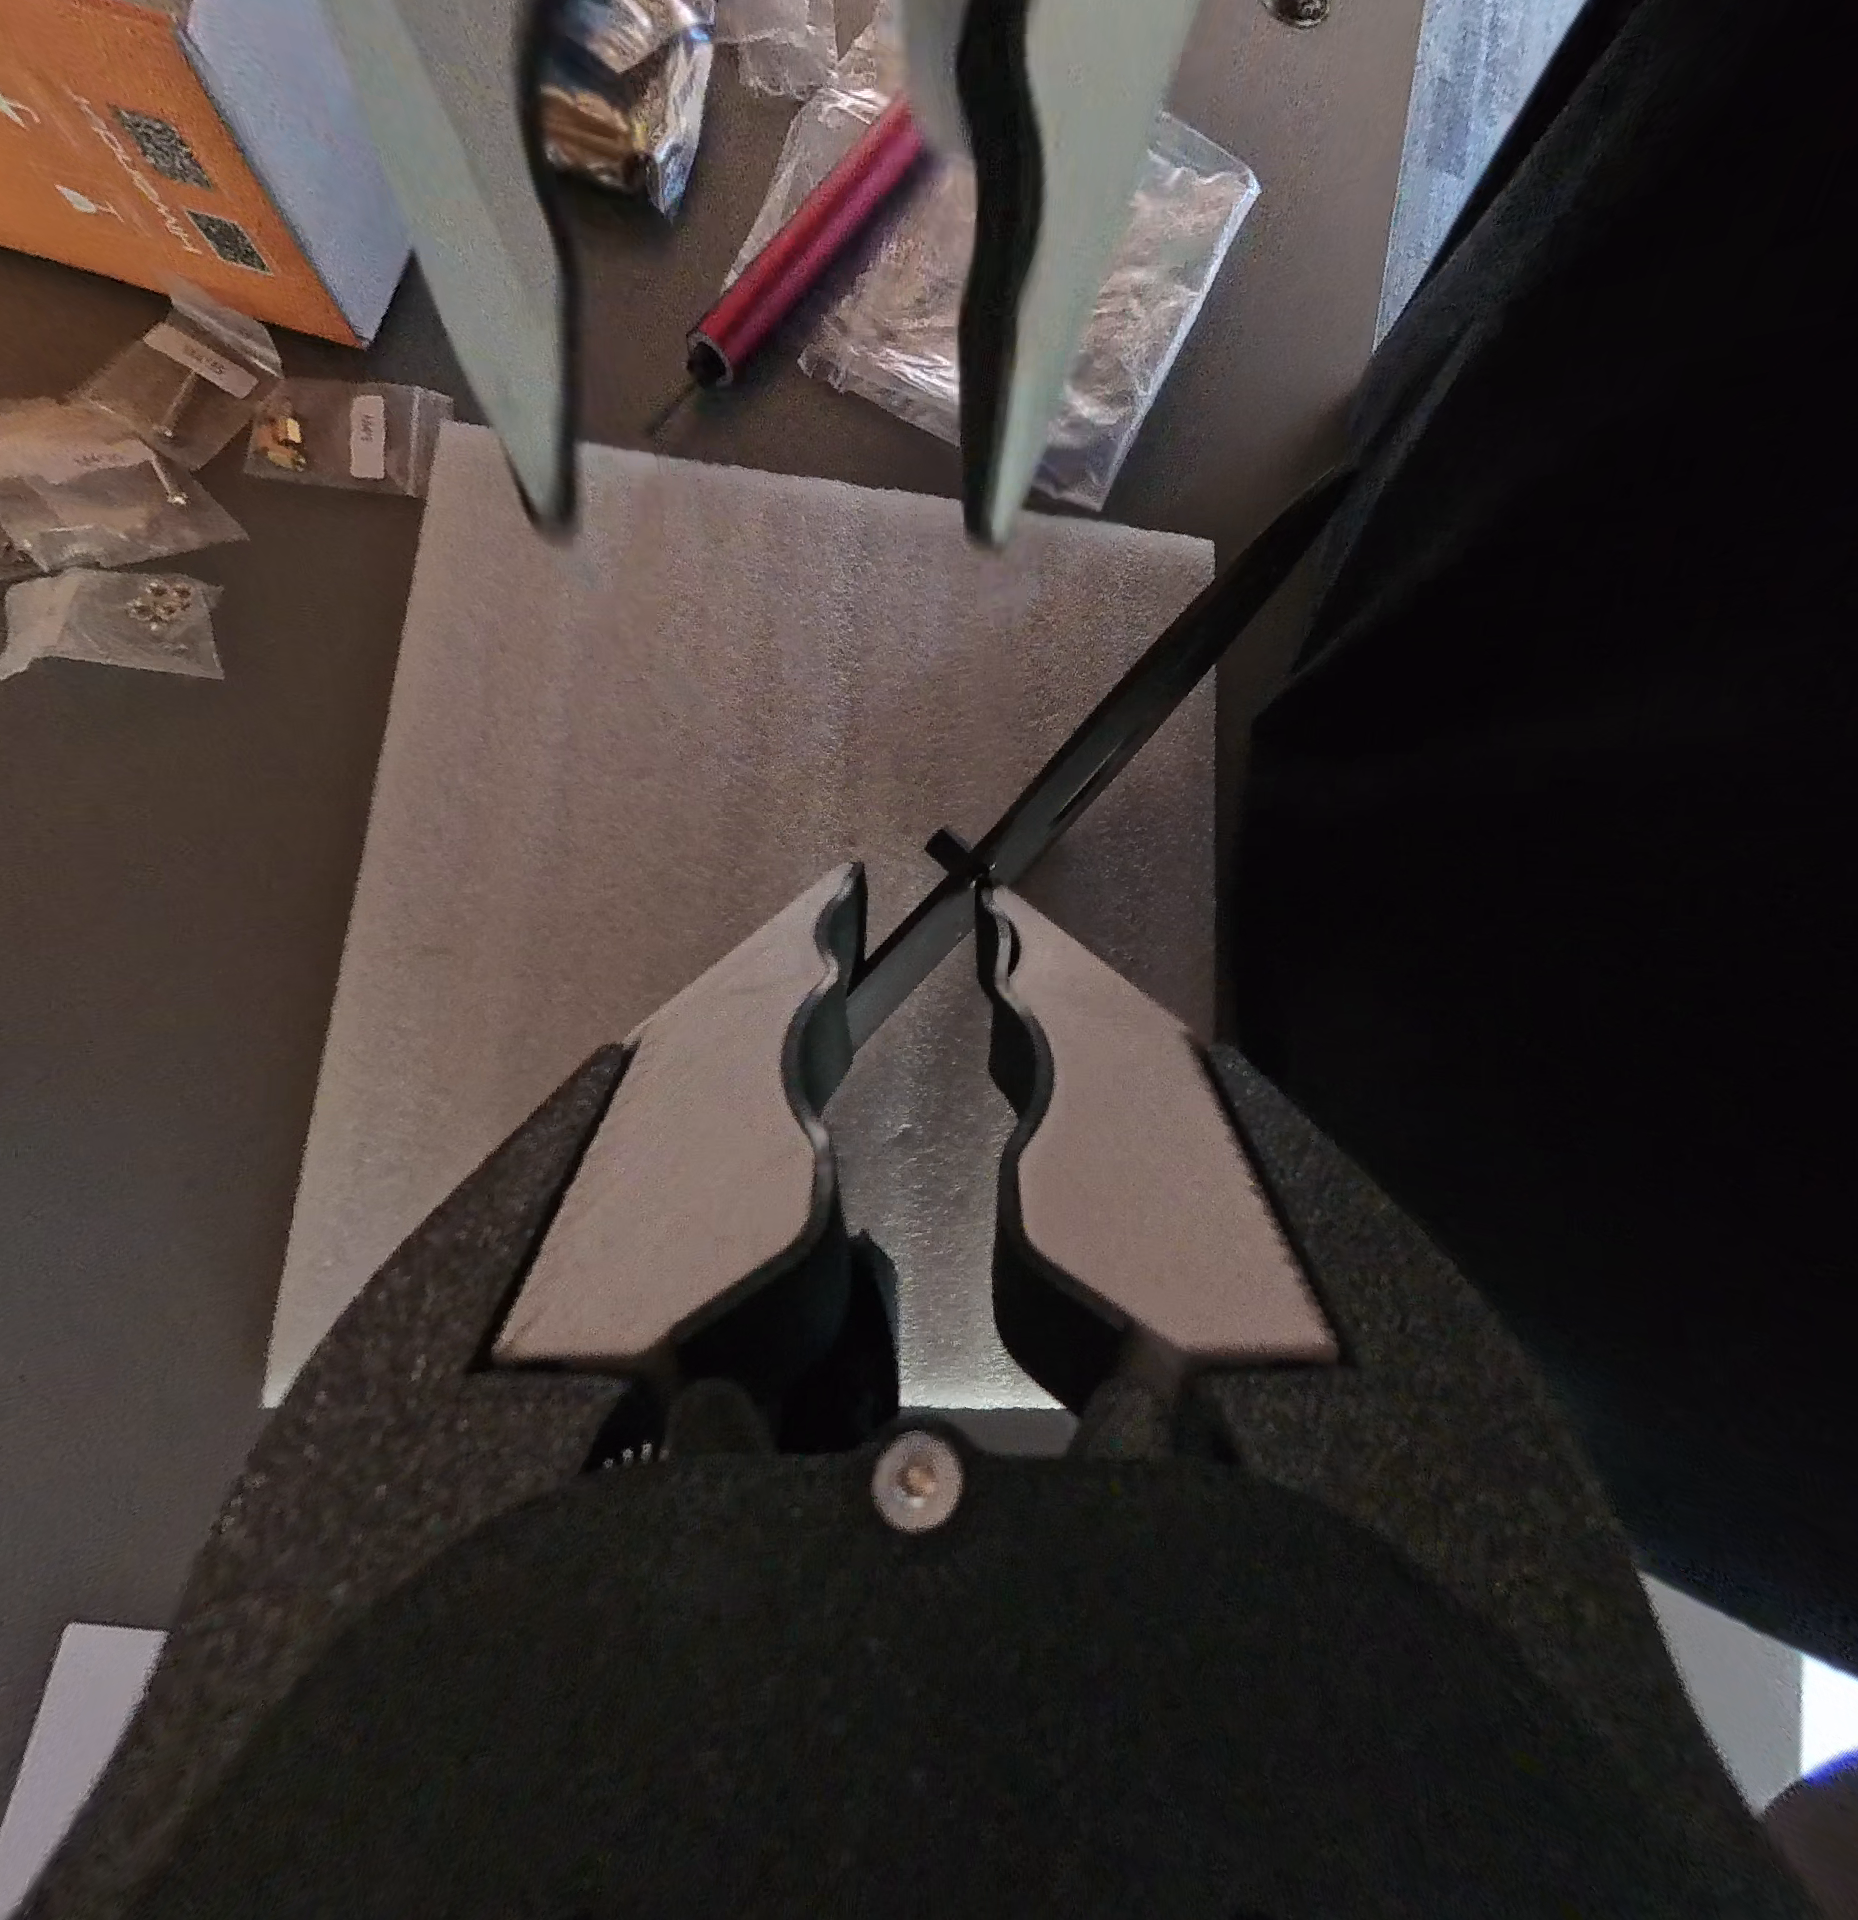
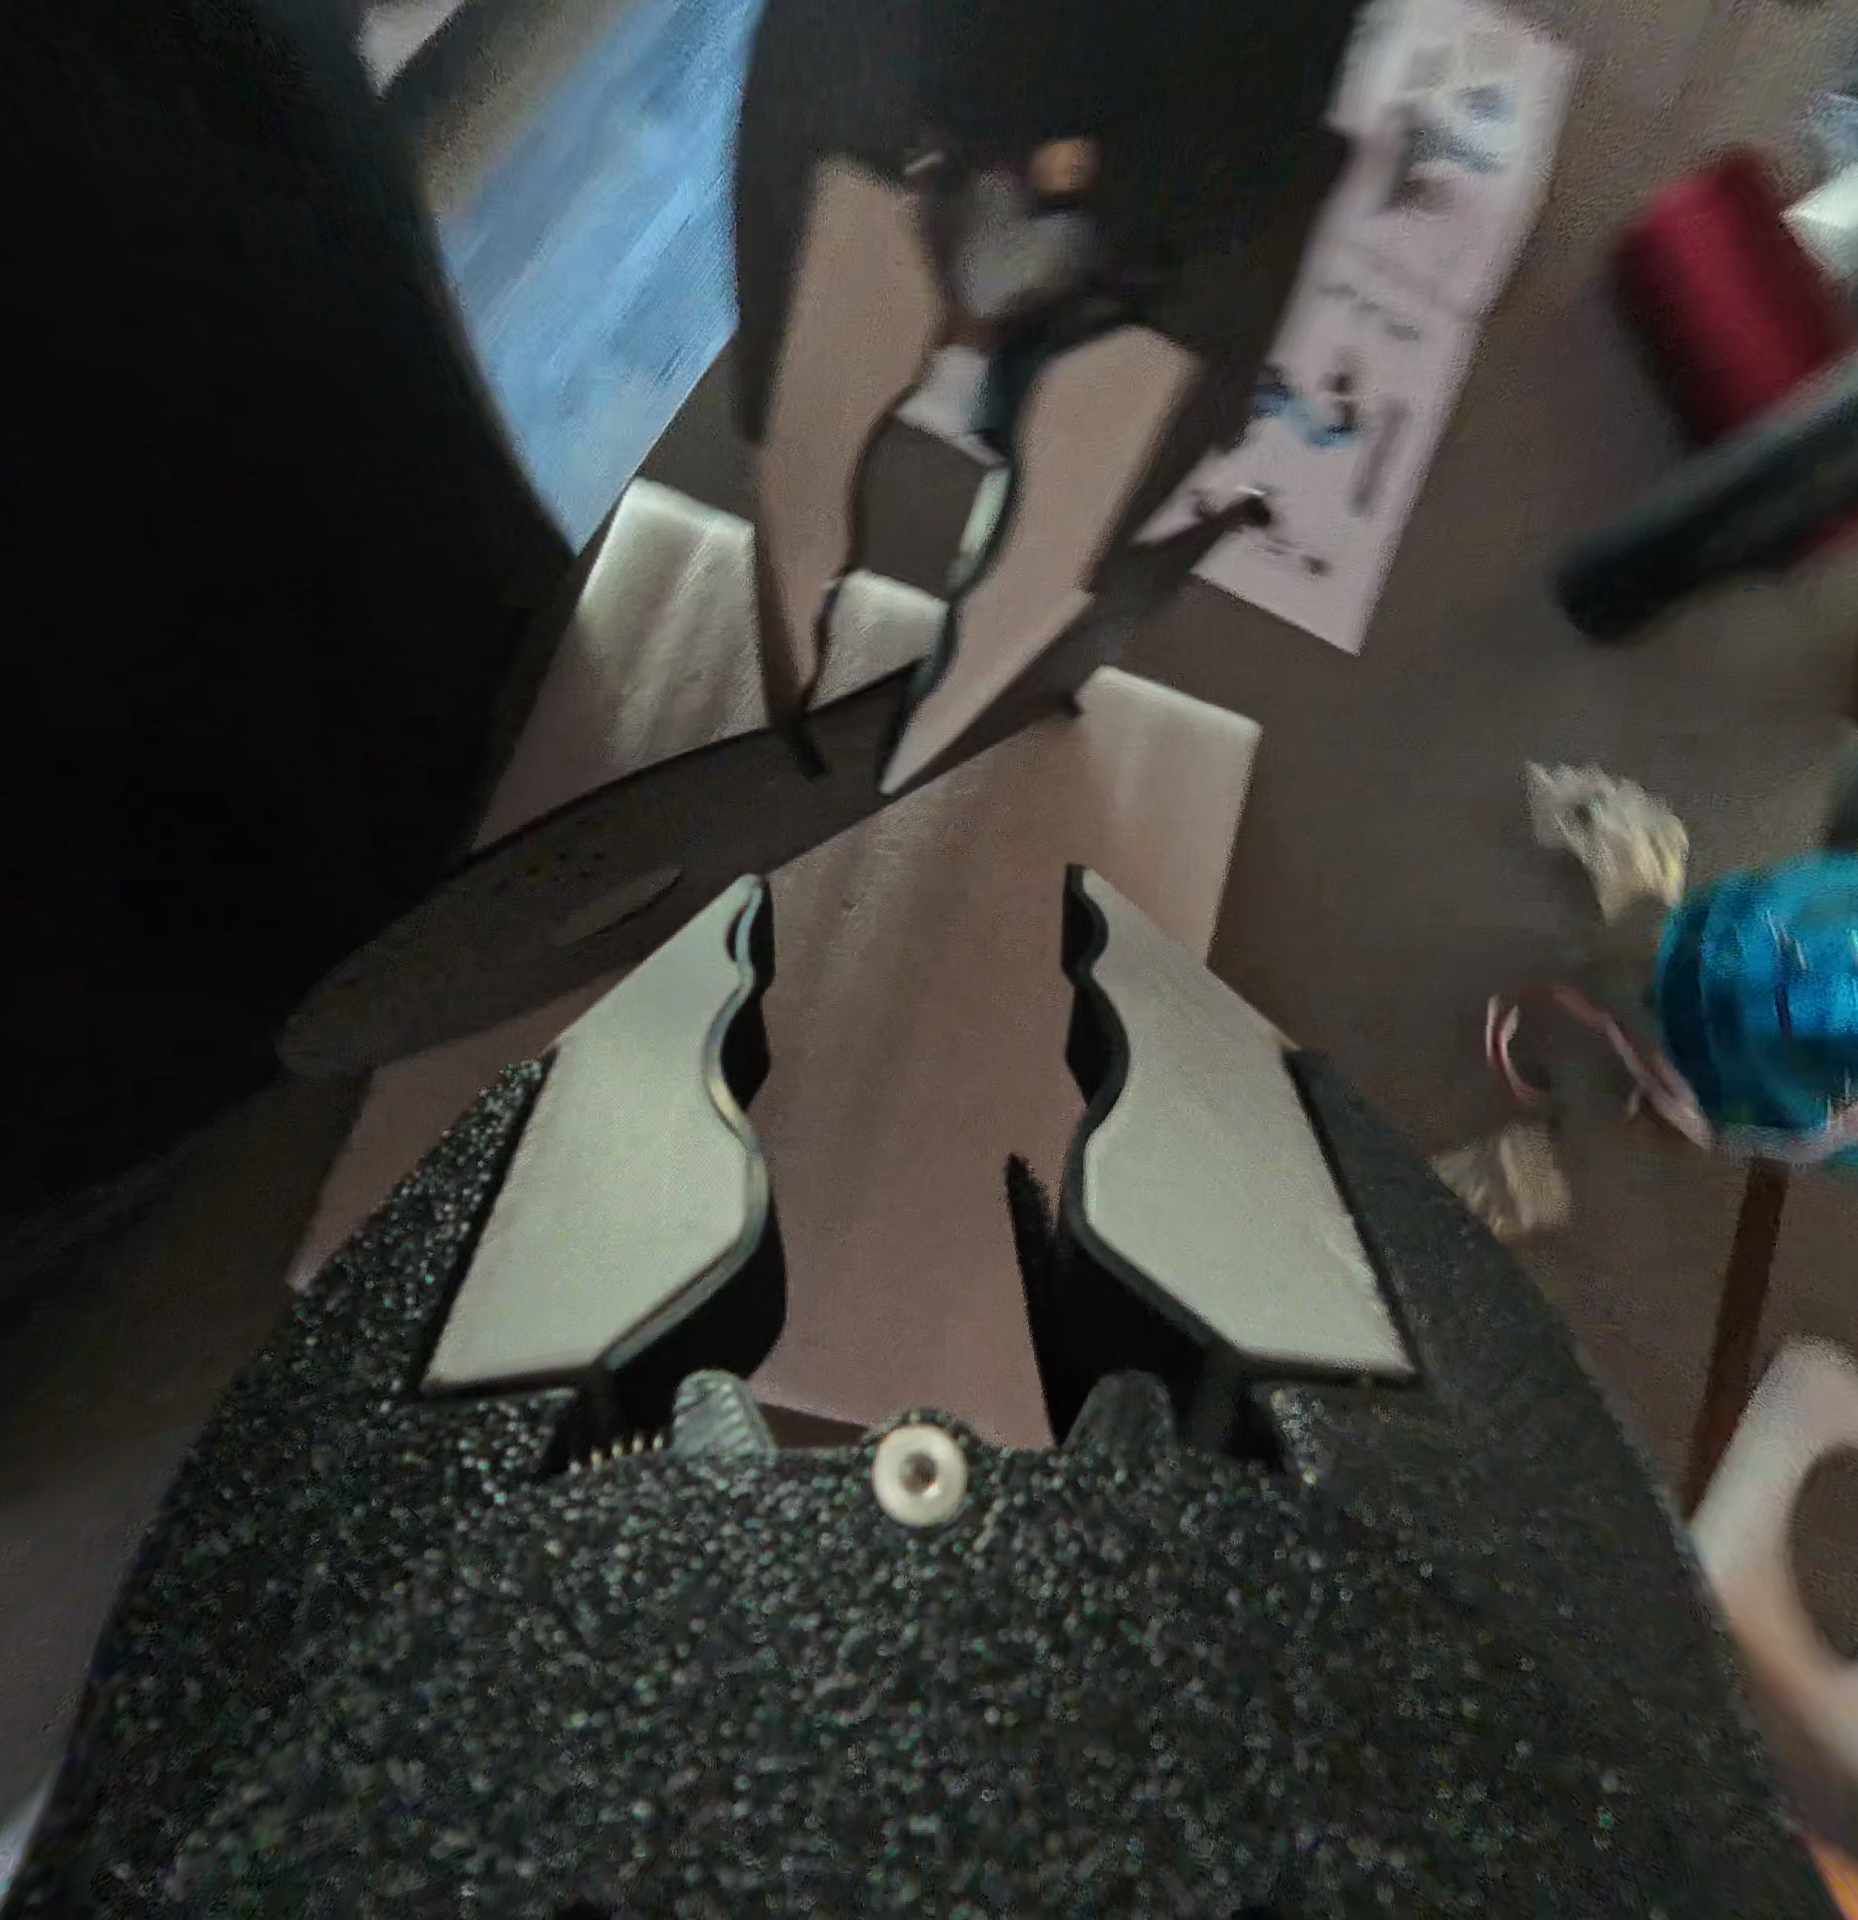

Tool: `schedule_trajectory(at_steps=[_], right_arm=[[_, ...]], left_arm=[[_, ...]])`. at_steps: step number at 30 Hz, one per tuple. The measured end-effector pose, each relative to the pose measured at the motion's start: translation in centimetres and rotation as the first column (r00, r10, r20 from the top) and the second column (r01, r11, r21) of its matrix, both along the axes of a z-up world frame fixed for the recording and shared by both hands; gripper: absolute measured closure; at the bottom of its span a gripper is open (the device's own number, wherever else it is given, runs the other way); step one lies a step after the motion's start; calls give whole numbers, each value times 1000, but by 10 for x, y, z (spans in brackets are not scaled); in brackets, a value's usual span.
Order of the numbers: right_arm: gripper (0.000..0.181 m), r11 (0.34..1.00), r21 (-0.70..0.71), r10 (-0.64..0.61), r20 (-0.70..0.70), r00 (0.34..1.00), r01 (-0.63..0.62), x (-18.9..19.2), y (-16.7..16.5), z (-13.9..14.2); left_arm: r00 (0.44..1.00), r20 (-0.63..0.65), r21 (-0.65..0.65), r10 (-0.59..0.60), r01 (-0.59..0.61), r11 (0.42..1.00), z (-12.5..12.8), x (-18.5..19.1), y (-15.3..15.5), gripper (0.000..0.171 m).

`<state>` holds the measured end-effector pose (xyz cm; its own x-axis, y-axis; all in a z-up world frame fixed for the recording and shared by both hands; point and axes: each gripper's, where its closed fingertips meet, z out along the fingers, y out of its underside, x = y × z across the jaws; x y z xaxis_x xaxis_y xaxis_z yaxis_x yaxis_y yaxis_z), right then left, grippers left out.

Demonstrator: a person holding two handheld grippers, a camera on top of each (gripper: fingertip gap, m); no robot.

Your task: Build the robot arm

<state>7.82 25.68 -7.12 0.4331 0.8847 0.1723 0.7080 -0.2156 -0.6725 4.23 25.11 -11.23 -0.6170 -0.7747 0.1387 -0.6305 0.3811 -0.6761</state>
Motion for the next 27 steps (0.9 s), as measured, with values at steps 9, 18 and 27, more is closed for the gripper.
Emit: schedule_trajectory(at_steps=[9, 18, 27], right_arm=[[131, 821, -229, -533, -634, 560, 523, -14, -92, 14], [180, 548, -158, -745, -540, 393, 821, -22, -85, -39], [180, 541, -89, -731, -542, 415, 837, -19, -84, -39]], left_arm=[[999, 31, 37, -44, 43, 998, -1, 4, 0, 150], [994, 55, 88, -94, 89, 992, -2, 8, 1, 149], [983, 180, 39, -19, 12, 999, 20, -2, 9, 140]])
